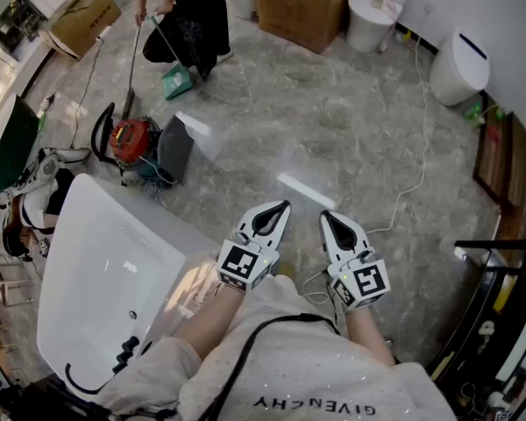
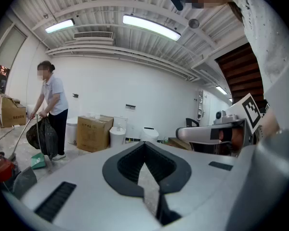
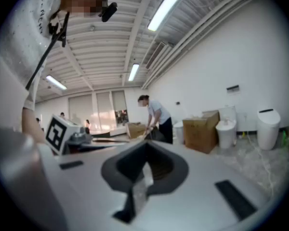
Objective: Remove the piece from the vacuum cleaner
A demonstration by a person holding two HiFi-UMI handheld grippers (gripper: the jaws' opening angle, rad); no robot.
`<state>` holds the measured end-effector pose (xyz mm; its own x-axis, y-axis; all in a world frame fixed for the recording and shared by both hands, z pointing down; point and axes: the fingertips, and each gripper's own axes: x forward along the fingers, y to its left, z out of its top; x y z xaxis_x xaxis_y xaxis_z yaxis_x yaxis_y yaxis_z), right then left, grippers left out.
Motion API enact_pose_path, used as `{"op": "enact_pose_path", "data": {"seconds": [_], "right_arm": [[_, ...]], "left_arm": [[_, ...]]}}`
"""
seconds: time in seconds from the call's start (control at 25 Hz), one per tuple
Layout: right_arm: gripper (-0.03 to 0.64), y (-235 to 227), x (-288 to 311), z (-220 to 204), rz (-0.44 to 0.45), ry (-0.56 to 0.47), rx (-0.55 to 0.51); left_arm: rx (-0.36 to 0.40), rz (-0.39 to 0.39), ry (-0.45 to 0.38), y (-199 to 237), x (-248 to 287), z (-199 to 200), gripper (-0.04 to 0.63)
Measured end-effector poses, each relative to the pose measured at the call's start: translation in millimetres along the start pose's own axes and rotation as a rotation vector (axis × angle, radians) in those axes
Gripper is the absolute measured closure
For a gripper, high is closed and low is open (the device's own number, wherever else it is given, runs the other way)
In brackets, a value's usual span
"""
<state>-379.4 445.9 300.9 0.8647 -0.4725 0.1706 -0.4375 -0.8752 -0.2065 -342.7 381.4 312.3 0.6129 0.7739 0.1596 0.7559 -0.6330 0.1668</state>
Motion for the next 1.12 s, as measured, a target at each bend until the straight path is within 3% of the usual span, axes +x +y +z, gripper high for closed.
{"op": "enact_pose_path", "data": {"seconds": [0.28,0.52,0.8,1.12], "right_arm": [[0.603,-25.9,-9.5,4.9,0.007,0.011,-0.015],[0.603,-38.9,5.2,4.4,0.034,0.012,-0.006],[0.603,-87.0,41.6,17.1,0.056,0.031,-0.051],[0.603,-149.2,97.9,34.2,0.134,0.072,-0.065]], "left_arm": [[-0.008,-0.017,-0.01,-21.3,24.5,-9.2,0.575],[-0.023,-0.012,-0.003,-12.9,42.9,-8.5,0.575],[-0.052,0.055,-0.01,28.7,98.2,-9.8,0.575],[-0.041,0.065,-0.014,70.6,187.7,18.3,0.575]]}}
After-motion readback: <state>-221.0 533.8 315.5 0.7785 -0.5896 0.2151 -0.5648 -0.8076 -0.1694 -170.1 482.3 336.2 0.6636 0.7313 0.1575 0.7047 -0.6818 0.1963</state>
